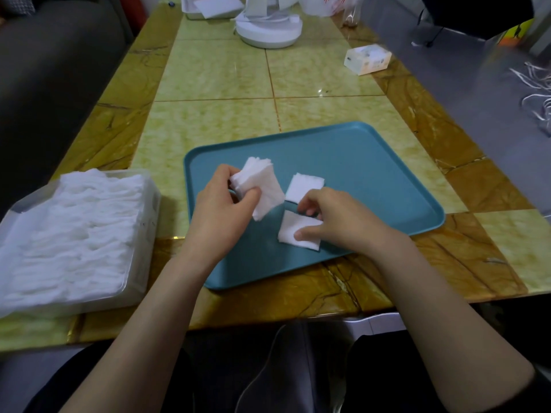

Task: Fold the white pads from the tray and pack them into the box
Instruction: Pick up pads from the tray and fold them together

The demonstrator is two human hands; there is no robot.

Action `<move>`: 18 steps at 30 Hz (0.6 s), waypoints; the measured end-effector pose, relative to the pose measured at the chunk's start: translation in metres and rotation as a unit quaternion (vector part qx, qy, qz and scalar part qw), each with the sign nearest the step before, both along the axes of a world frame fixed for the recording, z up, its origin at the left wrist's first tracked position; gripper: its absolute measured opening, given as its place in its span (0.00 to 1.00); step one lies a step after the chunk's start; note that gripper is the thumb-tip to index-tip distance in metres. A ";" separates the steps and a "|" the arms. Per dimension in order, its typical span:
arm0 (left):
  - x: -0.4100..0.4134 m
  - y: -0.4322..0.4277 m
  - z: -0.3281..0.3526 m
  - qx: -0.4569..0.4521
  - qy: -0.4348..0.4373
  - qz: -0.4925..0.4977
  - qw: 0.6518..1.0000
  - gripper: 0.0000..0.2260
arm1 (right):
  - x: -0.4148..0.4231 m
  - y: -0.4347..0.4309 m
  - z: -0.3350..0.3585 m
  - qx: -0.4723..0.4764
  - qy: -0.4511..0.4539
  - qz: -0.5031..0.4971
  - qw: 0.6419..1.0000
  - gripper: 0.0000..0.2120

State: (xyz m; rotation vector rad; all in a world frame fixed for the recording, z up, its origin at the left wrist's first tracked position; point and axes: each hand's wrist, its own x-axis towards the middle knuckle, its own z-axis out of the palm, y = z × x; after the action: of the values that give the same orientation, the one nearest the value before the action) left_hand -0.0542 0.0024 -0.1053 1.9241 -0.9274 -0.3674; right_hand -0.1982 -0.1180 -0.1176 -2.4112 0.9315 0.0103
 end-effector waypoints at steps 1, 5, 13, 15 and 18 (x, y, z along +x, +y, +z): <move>0.000 0.000 0.000 -0.001 0.002 0.002 1.000 0.05 | 0.000 0.001 0.000 -0.005 0.011 0.001 1.000 0.16; -0.001 0.001 0.000 0.001 0.004 0.001 1.000 0.05 | 0.003 -0.001 0.004 0.011 0.010 0.010 1.000 0.11; -0.002 0.001 0.004 0.000 0.017 0.002 1.000 0.06 | 0.010 -0.013 0.008 0.115 -0.219 -0.176 0.953 0.21; -0.003 0.001 0.004 0.001 0.017 0.001 1.000 0.06 | 0.012 -0.016 0.004 0.140 -0.271 -0.214 0.928 0.21; -0.003 0.001 0.004 -0.002 0.021 0.000 1.000 0.06 | 0.018 -0.020 0.000 0.134 -0.282 -0.250 0.917 0.16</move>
State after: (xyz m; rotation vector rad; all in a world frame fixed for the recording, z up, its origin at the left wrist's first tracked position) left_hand -0.0570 0.0039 -0.1013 1.9066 -0.8999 -0.4033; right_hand -0.1804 -0.1383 -0.1179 -1.7143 1.1353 -0.6647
